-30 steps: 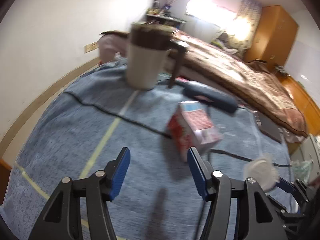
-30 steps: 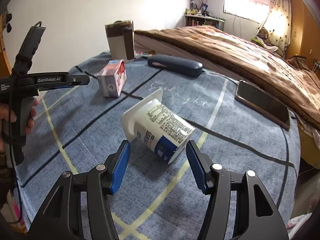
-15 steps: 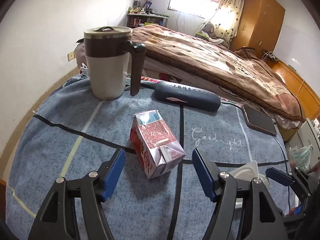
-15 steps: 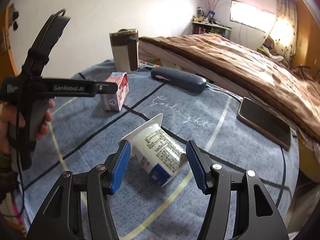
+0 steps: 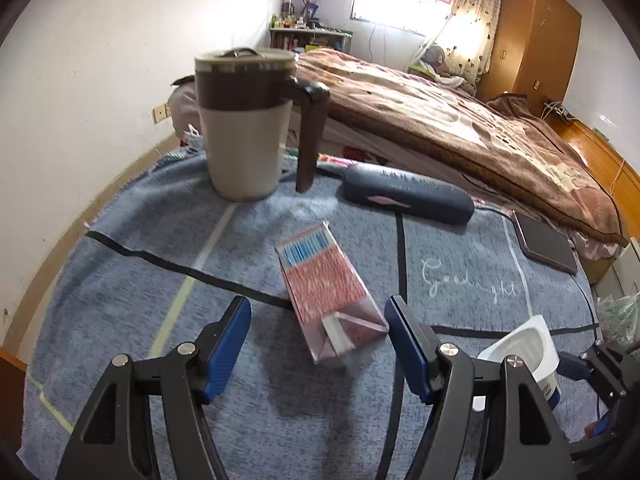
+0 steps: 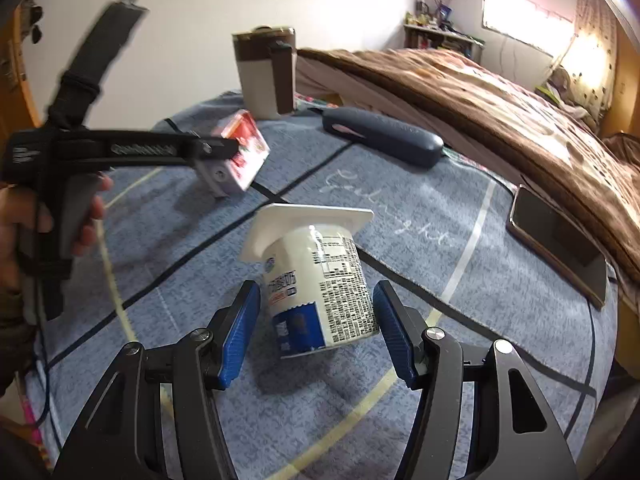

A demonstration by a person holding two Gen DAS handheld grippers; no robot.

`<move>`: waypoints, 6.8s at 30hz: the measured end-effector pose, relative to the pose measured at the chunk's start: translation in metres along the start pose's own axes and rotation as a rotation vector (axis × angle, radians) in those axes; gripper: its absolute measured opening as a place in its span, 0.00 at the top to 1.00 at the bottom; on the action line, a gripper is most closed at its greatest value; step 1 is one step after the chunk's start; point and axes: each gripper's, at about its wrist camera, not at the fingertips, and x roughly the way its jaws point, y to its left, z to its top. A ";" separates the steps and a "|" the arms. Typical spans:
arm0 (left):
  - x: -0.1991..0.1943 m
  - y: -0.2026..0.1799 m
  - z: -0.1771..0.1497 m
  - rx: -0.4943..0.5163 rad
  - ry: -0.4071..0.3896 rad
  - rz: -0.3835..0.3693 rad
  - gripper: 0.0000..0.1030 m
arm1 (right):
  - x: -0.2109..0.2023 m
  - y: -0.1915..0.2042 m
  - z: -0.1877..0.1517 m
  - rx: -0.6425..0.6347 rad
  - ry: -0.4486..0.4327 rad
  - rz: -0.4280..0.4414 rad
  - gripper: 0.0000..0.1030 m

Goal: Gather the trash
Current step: 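Lower the right tool to the white yogurt tub while the left tool lowers to the pink milk carton, then grasp the white yogurt tub with the right tool while the left tool grasps the pink carton, then carry the yogurt tub and pink carton with both tools over the bin, then open the left tool to drop the carton while the right tool releases the yogurt tub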

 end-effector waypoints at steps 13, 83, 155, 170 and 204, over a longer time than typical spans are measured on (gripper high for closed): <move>0.018 0.004 0.007 -0.045 0.024 -0.011 0.33 | 0.000 -0.007 -0.002 0.138 -0.017 0.000 0.42; -0.106 -0.089 -0.068 0.148 -0.085 -0.115 0.62 | -0.113 -0.013 -0.055 0.329 -0.211 -0.148 0.43; -0.131 -0.315 -0.219 0.575 0.179 -0.632 0.47 | -0.252 -0.099 -0.217 0.637 -0.303 -0.508 0.43; -0.149 -0.325 -0.181 0.490 0.071 -0.672 0.63 | -0.261 -0.108 -0.220 0.651 -0.310 -0.544 0.43; -0.145 -0.384 -0.181 0.550 -0.012 -0.565 0.32 | -0.259 -0.133 -0.254 0.751 -0.197 -0.588 0.42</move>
